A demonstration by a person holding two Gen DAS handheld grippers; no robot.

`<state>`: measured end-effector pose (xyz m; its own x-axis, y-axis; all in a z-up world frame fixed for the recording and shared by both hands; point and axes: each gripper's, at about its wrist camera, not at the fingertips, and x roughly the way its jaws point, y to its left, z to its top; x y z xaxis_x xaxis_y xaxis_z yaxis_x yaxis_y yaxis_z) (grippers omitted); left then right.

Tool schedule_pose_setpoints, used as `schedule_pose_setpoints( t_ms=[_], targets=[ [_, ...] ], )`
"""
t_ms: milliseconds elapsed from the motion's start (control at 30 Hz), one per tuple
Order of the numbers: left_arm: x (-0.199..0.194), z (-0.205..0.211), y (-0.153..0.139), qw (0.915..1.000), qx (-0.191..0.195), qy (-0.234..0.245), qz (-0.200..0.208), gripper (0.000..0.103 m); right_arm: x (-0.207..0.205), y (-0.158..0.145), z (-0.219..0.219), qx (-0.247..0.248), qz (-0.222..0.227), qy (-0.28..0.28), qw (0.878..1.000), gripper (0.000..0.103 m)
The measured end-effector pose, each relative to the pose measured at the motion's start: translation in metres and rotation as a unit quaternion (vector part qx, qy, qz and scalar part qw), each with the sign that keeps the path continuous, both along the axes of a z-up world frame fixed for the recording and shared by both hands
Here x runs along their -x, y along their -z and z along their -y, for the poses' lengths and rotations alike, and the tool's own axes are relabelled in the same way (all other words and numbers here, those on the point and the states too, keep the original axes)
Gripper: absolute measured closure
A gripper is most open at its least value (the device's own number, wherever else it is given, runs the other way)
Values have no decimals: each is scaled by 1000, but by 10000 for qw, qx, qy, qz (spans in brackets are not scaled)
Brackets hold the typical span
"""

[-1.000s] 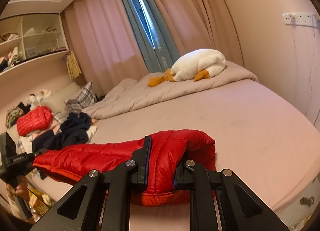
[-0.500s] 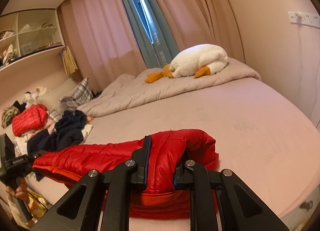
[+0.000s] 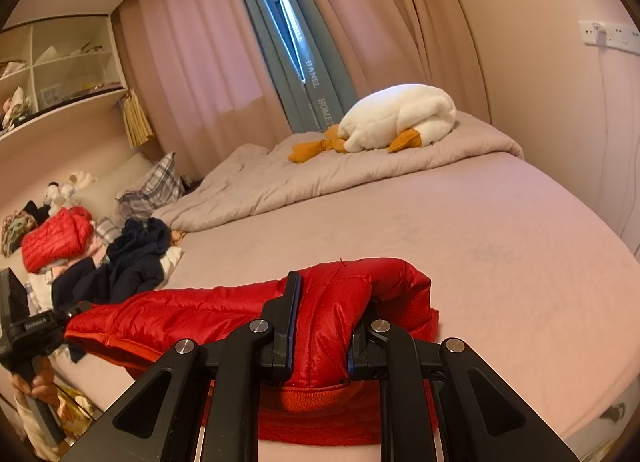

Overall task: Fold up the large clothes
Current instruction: 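Lay the hem down over the collar and open both grippers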

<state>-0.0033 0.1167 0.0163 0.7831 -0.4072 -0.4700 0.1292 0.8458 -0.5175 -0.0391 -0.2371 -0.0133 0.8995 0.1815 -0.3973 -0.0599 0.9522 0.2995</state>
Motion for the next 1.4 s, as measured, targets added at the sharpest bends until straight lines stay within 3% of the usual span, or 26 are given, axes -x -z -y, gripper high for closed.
schedule_pose_setpoints(
  t_ms=[800, 1400],
  targets=[
    [-20, 9, 11, 9997, -169, -143, -91, 95, -20, 5, -5, -23, -249, 19, 9997, 86],
    [-82, 22, 41, 9958, -578, -326, -631, 94, -68, 21, -14, 182, -711, 164, 9972, 86]
  ],
)
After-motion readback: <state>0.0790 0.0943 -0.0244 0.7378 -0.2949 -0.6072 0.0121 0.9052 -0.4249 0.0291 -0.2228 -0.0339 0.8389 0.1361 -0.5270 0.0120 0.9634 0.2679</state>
